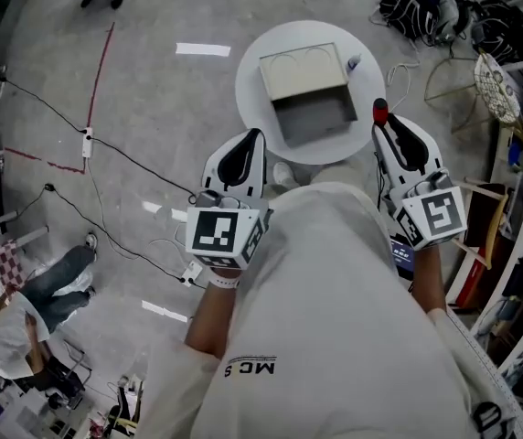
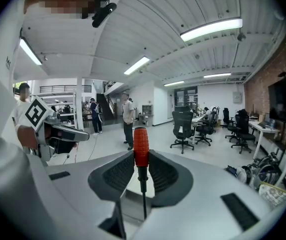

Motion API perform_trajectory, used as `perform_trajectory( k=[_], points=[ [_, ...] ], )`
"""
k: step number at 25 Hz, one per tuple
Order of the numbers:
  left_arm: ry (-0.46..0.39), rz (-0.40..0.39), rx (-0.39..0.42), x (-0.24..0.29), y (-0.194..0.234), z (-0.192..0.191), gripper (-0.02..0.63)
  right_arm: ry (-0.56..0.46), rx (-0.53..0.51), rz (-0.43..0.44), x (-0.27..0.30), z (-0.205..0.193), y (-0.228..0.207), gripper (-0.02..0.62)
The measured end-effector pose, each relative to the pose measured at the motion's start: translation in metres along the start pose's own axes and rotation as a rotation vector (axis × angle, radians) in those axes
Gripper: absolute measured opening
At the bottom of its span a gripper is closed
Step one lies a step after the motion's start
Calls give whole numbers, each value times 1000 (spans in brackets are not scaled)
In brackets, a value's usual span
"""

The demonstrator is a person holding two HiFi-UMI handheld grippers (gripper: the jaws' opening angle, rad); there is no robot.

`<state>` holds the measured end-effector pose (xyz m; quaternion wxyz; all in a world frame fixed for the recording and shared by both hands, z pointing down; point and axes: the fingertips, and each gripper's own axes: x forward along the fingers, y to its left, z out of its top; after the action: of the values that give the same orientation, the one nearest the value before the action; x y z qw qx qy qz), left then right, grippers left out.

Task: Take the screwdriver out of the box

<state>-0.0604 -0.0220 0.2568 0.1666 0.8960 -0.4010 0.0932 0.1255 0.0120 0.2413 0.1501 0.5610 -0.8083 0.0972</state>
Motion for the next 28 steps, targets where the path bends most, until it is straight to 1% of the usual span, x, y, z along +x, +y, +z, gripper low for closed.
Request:
perform_trajectory(
  k=[9, 22, 28],
  points=[
    [-1, -5, -2, 0, 0, -2, 9, -7, 12, -12, 3, -1, -2, 144],
    [12, -12, -3, 0, -4, -5, 9, 1, 22, -3, 3, -4, 1, 144],
    [3, -19, 1, 0, -6, -1, 9, -8, 23, 4, 4, 2, 2, 144]
  ],
)
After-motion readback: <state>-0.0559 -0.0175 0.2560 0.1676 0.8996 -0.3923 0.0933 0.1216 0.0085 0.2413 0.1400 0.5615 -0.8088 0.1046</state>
